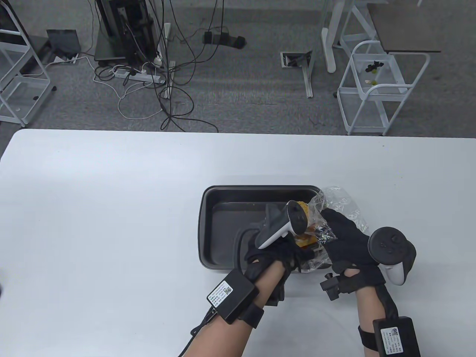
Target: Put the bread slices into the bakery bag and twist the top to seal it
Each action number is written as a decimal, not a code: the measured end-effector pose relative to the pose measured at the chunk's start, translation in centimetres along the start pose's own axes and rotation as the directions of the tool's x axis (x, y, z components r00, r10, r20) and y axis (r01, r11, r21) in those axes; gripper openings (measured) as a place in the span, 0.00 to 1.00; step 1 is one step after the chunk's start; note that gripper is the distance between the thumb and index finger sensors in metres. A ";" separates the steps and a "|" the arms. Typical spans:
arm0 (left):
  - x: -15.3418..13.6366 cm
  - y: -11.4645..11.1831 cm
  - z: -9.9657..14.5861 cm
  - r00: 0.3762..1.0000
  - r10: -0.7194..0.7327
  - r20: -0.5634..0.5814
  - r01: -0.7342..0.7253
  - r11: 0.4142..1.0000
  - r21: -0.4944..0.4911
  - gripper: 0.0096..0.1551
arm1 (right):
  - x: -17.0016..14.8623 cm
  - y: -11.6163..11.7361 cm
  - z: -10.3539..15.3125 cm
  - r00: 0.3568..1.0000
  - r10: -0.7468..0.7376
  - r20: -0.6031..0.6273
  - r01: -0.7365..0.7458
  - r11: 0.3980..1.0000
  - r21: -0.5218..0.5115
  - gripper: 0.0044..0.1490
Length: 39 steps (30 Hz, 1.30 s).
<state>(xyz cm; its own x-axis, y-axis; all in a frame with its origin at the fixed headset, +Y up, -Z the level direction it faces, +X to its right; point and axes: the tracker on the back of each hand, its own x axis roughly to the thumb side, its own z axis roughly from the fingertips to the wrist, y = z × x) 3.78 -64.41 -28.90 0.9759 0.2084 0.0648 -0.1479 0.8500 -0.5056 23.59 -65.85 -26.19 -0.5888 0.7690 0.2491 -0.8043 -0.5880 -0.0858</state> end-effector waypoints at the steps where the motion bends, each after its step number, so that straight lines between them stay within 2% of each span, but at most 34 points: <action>1: -0.1 0.1 0.1 1.000 -0.006 -0.001 0.006 1.000 -0.001 0.57 | 0.2 -0.1 0.1 0.999 0.052 0.011 -0.052 0.999 -0.009 0.26; 4: -0.3 0.4 0.6 1.000 -0.006 -0.002 0.006 1.000 0.010 0.56 | 0.7 -0.3 0.2 0.986 0.162 0.032 -0.160 0.986 -0.051 0.26; 7: -0.4 0.6 1.2 1.000 -0.016 0.001 0.016 1.000 0.025 0.56 | 1.0 -0.5 0.4 0.978 0.207 0.036 -0.204 0.976 -0.075 0.26; 20: -1.9 0.4 3.8 0.999 -0.042 0.000 0.042 0.999 0.034 0.56 | 0.8 -0.9 0.5 0.967 0.254 0.020 -0.250 0.962 -0.109 0.26; 35: -7.2 0.5 8.6 1.000 0.006 0.020 -0.009 0.994 0.106 0.56 | 0.5 -1.8 0.5 0.944 0.331 -0.007 -0.328 0.931 -0.163 0.26; 39: -8.8 0.5 9.4 0.998 0.054 0.045 -0.058 0.994 0.093 0.56 | 0.2 -2.1 0.5 0.945 0.328 -0.019 -0.326 0.930 -0.167 0.26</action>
<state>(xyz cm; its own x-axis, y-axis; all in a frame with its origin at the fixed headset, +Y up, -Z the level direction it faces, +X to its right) -6.36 -61.25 -21.60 0.9583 0.2756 0.0758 -0.2187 0.8777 -0.4265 25.24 -64.60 -25.53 -0.8213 0.5385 0.1884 -0.5696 -0.7561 -0.3223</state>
